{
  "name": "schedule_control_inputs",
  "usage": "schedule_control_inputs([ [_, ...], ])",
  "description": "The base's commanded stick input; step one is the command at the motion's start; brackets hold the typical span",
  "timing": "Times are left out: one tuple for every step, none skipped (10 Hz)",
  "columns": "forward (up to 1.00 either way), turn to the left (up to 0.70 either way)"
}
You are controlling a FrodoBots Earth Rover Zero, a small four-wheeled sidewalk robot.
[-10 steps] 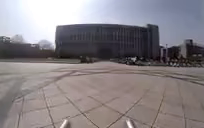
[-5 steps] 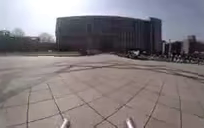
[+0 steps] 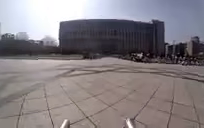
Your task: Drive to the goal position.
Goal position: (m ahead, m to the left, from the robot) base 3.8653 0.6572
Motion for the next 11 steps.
schedule_control_inputs([
  [1.00, 0.00],
  [1.00, 0.00],
  [1.00, 0.00],
  [1.00, 0.00],
  [1.00, 0.00],
  [1.00, 0.00],
  [1.00, 0.00],
  [1.00, 0.00],
  [1.00, 0.00],
  [1.00, -0.01],
  [1.00, -0.03],
])
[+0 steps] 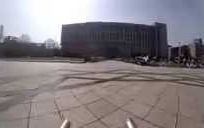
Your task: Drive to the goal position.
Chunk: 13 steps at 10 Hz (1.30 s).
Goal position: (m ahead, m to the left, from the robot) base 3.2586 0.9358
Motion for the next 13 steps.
schedule_control_inputs([
  [1.00, 0.02],
  [1.00, 0.08],
  [1.00, 0.14],
  [1.00, 0.20],
  [1.00, 0.26],
  [1.00, 0.33],
  [1.00, 0.39],
  [0.63, 0.62],
  [0.16, 0.90],
  [0.00, 1.00],
  [0.00, 1.00],
  [0.00, 1.00],
  [0.00, 1.00],
])
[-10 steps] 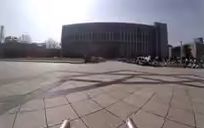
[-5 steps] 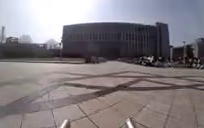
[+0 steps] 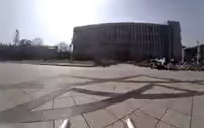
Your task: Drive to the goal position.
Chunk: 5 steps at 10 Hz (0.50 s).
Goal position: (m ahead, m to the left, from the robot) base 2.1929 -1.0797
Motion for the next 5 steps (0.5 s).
schedule_control_inputs([
  [0.00, 1.00],
  [0.00, 1.00],
  [0.00, 1.00],
  [0.00, 1.00],
  [0.00, 1.00],
])
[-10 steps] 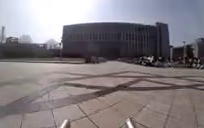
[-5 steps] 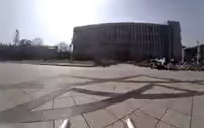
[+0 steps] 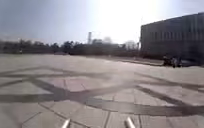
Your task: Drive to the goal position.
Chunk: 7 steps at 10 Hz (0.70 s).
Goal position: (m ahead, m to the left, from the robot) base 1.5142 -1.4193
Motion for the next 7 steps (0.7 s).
schedule_control_inputs([
  [0.00, 1.00],
  [0.00, 1.00],
  [0.00, 1.00],
  [0.00, 1.00],
  [0.00, 1.00],
  [0.00, 1.00],
  [0.00, 1.00],
])
